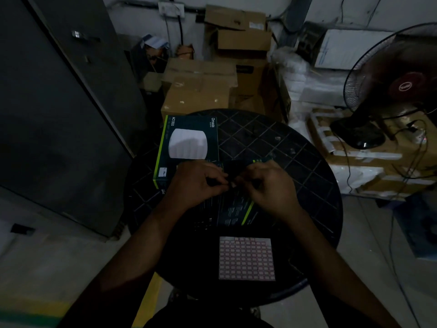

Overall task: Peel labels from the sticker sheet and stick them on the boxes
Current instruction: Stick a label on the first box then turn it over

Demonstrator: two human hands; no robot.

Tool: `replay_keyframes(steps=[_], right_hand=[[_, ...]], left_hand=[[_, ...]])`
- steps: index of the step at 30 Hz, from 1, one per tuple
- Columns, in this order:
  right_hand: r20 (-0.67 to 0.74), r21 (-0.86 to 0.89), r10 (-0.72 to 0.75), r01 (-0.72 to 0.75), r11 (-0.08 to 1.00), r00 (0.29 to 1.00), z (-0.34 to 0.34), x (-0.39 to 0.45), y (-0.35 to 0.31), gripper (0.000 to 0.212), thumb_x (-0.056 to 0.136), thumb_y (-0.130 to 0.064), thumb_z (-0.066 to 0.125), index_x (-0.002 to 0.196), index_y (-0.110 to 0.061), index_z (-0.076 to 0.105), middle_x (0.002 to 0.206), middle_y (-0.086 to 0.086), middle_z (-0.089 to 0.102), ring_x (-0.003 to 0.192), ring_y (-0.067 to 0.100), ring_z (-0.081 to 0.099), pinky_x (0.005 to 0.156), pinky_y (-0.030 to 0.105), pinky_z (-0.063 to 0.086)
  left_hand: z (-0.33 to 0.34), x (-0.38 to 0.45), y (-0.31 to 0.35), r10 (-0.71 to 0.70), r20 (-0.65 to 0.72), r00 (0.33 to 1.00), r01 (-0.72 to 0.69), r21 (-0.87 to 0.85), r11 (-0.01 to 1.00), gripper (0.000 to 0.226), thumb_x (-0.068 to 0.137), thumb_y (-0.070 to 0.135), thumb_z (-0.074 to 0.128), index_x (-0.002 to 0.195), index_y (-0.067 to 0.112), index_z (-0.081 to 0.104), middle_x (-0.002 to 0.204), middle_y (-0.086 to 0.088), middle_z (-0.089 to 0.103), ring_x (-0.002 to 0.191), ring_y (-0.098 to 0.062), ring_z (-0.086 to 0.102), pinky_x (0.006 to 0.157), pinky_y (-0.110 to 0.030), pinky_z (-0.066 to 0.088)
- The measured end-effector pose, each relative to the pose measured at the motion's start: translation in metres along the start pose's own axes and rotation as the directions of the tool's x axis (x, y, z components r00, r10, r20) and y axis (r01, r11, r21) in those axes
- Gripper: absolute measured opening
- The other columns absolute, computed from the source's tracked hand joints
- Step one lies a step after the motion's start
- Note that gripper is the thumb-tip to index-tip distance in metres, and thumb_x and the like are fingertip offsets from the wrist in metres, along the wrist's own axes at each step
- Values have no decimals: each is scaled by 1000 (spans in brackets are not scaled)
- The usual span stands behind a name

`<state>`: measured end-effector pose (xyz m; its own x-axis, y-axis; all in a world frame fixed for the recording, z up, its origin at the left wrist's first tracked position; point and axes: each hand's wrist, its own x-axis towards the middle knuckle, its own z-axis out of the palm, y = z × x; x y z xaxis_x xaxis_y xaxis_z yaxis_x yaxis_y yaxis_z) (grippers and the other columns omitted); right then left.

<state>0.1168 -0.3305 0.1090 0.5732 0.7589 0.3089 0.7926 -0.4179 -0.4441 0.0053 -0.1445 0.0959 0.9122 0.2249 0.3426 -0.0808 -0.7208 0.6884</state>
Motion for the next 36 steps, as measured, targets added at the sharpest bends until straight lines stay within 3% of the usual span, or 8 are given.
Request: replay_keyframes(steps=[5, 12, 18, 24, 26, 29, 30, 36], right_hand=[[-53, -74, -77, 73, 995, 996, 1, 2, 3, 20, 81, -36, 59, 89, -38, 77, 96, -17, 71, 92, 14, 59, 63, 36, 53], [-202, -179, -412, 380, 907, 888, 19, -12, 17, 24, 84, -2, 71, 99, -20, 78, 103, -3, 72, 85, 18, 62, 65, 24, 42], [-272, -105, -347, 331, 938, 897, 25, -7, 24, 23, 85, -8, 73, 98, -26, 79, 104, -10, 73, 77, 21, 56, 56, 34, 44], [-236, -122, -332, 311, 943, 913, 21, 1, 20, 26, 82, -11, 76, 95, -34, 79, 104, -15, 72, 79, 18, 61, 52, 30, 45], [-209, -170, -357, 326, 930, 911, 14, 3, 22, 22, 83, -15, 74, 93, -35, 79, 102, -16, 72, 79, 16, 57, 56, 28, 41], [-203, -167, -303, 272, 948, 931, 6, 1, 40, 2, 85, -36, 76, 87, -34, 77, 98, -19, 71, 84, 16, 50, 68, 37, 40], [-217, -139, -261, 235, 962, 940, 6, 0, 44, 7, 84, -40, 77, 85, -34, 77, 99, -20, 70, 88, 17, 49, 72, 39, 40], [-254, 73, -145, 169, 983, 956, 18, -7, 53, 11, 81, -26, 82, 92, -26, 79, 113, -9, 69, 106, 19, 57, 85, 35, 48]], left_hand=[[2, 1, -4, -14, -8, 1000, 14, -20, 1000, 16, 67, 27, 89, 80, 28, 80, 91, 17, 74, 92, 3, 66, 84, -16, 50], [2, 0, -6, 20, 1, 1000, -20, 1, 1000, 15, 69, 26, 88, 81, 27, 80, 93, 14, 75, 92, 3, 66, 85, -19, 52], [0, 5, -5, 21, 18, 1000, -21, -11, 1000, 14, 69, 25, 88, 81, 27, 80, 93, 14, 75, 90, 2, 67, 83, -19, 52], [-2, 6, -4, 42, 12, 999, -42, 17, 999, 15, 69, 26, 88, 81, 29, 80, 93, 14, 74, 91, 1, 66, 82, -18, 52], [-3, 7, -5, 46, 18, 999, -46, 24, 999, 15, 70, 27, 88, 83, 29, 79, 95, 15, 74, 93, 2, 66, 82, -18, 52], [-4, 6, -9, 66, 23, 998, -67, 31, 997, 16, 72, 26, 87, 86, 28, 79, 97, 15, 74, 95, 3, 66, 84, -21, 54], [-4, 6, -10, 73, 23, 997, -74, 29, 997, 16, 72, 25, 87, 86, 27, 79, 98, 14, 74, 96, 3, 66, 84, -22, 54], [-8, 4, -17, 117, 61, 991, -123, 108, 987, 22, 74, 25, 85, 94, 28, 78, 106, 13, 72, 103, -1, 62, 90, -25, 51]])
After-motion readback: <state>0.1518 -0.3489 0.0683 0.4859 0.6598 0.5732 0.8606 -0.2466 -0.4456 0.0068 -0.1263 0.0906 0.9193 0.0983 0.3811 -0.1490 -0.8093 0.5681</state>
